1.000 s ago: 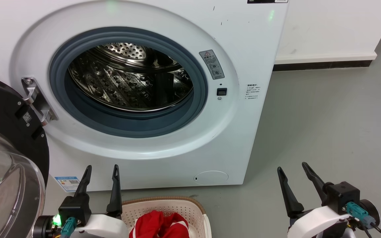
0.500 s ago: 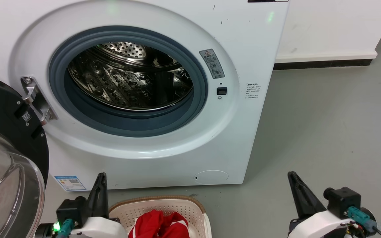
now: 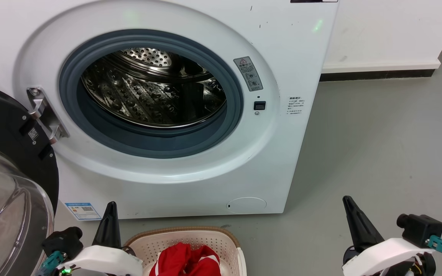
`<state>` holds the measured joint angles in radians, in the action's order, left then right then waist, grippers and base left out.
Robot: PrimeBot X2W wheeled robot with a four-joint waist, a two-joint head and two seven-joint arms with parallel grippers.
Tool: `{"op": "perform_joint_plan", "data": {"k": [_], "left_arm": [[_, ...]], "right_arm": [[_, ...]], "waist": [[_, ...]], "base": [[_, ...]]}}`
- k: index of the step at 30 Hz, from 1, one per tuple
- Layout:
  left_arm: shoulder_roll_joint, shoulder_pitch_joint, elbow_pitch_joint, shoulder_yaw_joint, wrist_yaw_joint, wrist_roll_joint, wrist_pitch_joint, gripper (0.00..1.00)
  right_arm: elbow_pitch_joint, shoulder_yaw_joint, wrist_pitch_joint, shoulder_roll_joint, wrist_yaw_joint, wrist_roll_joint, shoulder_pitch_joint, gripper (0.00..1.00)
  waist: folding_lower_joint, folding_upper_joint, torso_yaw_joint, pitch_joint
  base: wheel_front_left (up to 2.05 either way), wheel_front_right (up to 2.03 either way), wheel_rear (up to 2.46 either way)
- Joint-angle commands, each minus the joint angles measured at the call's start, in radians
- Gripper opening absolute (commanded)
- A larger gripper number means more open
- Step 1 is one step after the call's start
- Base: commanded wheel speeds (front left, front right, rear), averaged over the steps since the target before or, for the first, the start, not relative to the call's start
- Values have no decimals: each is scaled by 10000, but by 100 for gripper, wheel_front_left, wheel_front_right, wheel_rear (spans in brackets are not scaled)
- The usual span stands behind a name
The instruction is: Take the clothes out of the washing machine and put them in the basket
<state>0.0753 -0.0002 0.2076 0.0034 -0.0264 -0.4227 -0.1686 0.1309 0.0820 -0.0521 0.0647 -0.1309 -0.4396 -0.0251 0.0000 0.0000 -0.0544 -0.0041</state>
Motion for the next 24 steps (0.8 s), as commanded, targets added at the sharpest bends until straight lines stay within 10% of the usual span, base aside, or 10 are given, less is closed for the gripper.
{"op": "perform_joint_plan", "data": {"k": [1,24], "left_arm": [[-6,-289,-141,60,-54,-434,82,0],[-76,-561,-6,374,-366,-3989,922,0]], "right_arm": [[-86,-52,14,79,-1,-482,307,0],[268,-390,315,204,0,-4179,643,0]], "waist": [[0,0,7,1],[0,0,123,17]], "base": [[0,0,0],[0,0,0]]}}
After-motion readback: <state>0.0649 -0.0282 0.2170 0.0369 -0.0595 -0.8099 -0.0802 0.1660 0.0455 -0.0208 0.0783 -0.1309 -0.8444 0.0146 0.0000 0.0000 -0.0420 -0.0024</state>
